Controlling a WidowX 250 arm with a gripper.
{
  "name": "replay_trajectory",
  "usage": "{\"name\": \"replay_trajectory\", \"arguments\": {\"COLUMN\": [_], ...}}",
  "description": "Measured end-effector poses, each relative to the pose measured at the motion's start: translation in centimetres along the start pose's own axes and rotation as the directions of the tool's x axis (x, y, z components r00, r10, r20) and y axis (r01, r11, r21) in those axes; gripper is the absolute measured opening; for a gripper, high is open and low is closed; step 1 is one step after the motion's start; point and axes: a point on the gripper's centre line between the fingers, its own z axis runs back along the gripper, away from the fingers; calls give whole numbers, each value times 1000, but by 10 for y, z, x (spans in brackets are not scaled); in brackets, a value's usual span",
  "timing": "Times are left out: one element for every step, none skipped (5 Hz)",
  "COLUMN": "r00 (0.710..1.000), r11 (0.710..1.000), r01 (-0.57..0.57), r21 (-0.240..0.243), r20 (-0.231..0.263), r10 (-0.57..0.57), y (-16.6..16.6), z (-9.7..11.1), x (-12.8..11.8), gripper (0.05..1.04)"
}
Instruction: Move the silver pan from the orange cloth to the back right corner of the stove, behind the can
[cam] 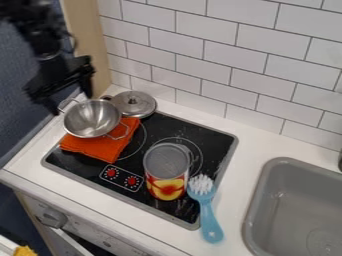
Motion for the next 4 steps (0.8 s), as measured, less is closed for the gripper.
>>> {"name": "replay_trajectory", "arguments": {"r00": [998,993,991,991], "r11": [999,995,994,994], "r01": [47,97,109,107], "r21": [-8,-13,20,17], "r20": [33,66,75,77], "r10": [-47,-96,-111,-108], "y": [20,26,31,31], "z": [-12,-16,-25,-35], "x": [-8,-9,-9,-11], "gripper": [1001,1001,1001,1001]}}
